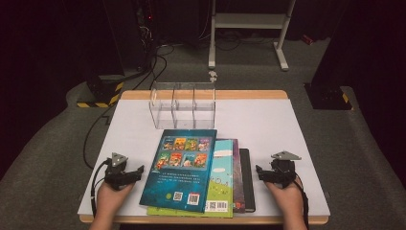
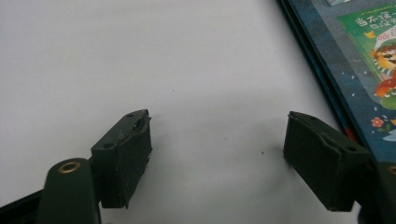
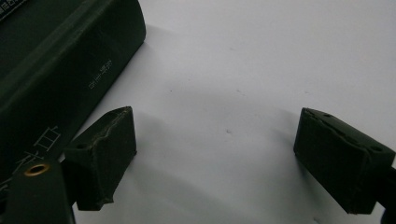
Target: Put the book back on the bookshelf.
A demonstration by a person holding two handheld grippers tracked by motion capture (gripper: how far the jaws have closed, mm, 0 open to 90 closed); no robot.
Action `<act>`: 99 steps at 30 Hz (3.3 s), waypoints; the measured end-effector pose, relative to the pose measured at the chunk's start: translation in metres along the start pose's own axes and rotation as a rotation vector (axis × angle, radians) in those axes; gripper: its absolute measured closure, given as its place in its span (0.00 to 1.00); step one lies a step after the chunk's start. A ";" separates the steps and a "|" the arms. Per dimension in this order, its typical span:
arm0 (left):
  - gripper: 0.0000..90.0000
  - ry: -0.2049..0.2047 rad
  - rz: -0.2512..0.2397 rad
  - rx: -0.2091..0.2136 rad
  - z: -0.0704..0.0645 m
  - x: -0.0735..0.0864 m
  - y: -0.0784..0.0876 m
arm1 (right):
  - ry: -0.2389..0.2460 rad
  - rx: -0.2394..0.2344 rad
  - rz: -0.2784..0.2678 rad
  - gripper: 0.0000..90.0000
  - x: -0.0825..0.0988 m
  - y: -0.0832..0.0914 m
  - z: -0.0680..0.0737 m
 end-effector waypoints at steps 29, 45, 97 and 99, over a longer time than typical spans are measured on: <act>0.23 -0.005 0.005 0.005 -0.003 0.001 0.000 | 0.023 0.021 -0.123 0.15 -0.014 0.026 0.008; 0.21 -0.016 0.015 0.020 -0.003 0.003 0.001 | 0.061 -0.051 -0.175 0.14 -0.036 0.034 0.038; 0.22 0.010 0.010 0.110 -0.015 0.000 0.016 | 0.217 -0.211 -0.249 0.20 -0.050 0.057 0.138; 0.22 0.019 0.003 0.117 -0.017 -0.001 0.017 | 0.219 -0.211 -0.249 0.20 -0.050 0.056 0.138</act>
Point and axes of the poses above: each handheld gripper's, and its own axes: y roughly backward along the jaws, x roughly out of its underside, z roughly to its left, the point moved 9 cm from there along -y, roughly forward along the jaws, and after that the axes turned 5 degrees about z, right-handed, at the moved point
